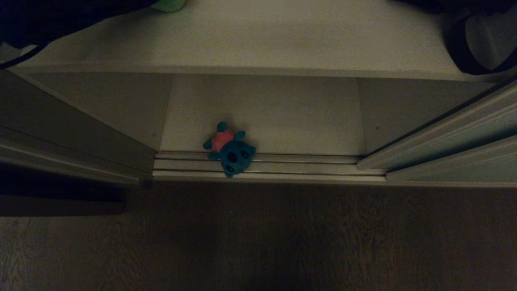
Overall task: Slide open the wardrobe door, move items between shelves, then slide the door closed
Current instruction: Place the green doll on the higher shelf
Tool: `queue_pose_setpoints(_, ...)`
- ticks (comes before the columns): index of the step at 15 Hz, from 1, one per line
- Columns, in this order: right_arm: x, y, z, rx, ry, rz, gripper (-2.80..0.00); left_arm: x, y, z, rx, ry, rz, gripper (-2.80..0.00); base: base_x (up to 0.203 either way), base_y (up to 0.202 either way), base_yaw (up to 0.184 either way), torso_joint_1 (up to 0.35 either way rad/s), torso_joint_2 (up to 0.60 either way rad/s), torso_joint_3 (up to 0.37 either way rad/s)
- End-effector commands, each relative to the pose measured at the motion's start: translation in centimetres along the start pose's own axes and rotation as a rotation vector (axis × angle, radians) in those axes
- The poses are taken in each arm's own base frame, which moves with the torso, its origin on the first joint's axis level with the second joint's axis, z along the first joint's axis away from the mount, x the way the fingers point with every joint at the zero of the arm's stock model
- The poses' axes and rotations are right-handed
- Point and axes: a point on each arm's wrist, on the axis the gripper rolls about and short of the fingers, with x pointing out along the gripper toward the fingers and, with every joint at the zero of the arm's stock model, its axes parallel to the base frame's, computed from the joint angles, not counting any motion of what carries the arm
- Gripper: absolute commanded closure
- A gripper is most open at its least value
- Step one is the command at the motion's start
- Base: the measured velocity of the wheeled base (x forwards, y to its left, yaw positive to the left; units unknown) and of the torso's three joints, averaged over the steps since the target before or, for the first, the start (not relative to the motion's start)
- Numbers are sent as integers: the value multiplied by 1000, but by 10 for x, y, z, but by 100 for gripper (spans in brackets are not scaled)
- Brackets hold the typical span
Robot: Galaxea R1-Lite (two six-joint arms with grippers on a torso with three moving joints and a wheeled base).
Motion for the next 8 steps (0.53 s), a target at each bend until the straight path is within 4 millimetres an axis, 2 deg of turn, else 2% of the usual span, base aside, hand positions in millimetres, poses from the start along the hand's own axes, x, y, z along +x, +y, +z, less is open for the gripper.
queue_pose_setpoints(1, 0, 0, 0, 0, -1, 1, 0, 14, 1, -12, -4, 2, 18, 0, 0, 0, 0, 0, 0, 0)
queue_pose_setpoints(4, 0, 0, 0, 0, 0, 0, 0, 17, 2, -16, 4, 10, 25, 0, 0, 0, 0, 0, 0, 0)
queue_pose_setpoints(5, 0, 0, 0, 0, -2, 0, 0, 17, 2, -15, 5, 13, 27, -280, 0, 0, 0, 0, 0, 0)
queue_pose_setpoints(8, 0, 0, 0, 0, -2, 1, 0, 13, 1, -8, 9, -5, 22, -280, 0, 0, 0, 0, 0, 0)
